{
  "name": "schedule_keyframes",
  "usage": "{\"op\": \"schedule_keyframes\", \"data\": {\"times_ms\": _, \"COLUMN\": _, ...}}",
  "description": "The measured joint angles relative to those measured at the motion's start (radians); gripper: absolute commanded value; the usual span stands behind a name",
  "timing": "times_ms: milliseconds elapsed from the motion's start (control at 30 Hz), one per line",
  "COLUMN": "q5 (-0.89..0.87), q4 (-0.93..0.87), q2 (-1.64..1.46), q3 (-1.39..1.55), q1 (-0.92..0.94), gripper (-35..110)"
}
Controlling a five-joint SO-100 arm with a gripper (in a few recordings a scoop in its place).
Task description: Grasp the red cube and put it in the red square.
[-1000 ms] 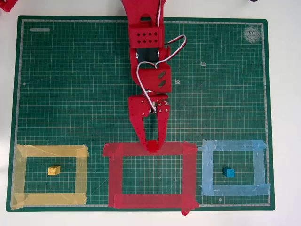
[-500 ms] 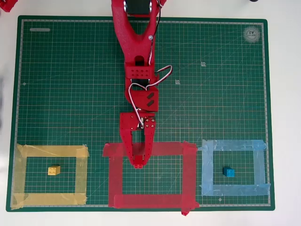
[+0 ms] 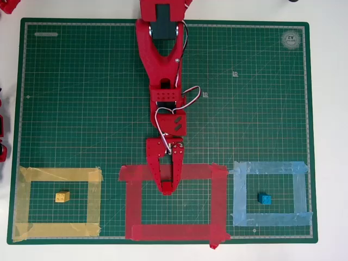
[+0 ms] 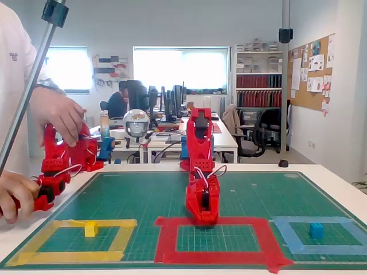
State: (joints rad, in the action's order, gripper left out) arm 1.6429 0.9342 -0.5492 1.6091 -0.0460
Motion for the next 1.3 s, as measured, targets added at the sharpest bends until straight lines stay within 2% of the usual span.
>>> {"op": "schedule_keyframes", "data": {"times_ms": 367, "q5": -0.002, "q4": -0.038, "q2": 0.04, "q3": -0.067, "q1": -0.006, "gripper": 1}}
{"op": "schedule_keyframes", "data": {"times_ms": 633, "q5": -0.002, "q4": -0.209, "q2": -0.018, "q3": -0.061, "q1": -0.006, "gripper": 1}}
{"op": "schedule_keyframes", "data": {"times_ms": 933, "q5": 0.015, "q4": -0.261, "q2": -0.048, "q3": -0.048, "q1": -0.006, "gripper": 2}}
{"op": "schedule_keyframes", "data": {"times_ms": 1300, "q5": 0.017, "q4": -0.276, "q2": -0.052, "q3": -0.043, "q1": -0.006, "gripper": 11}}
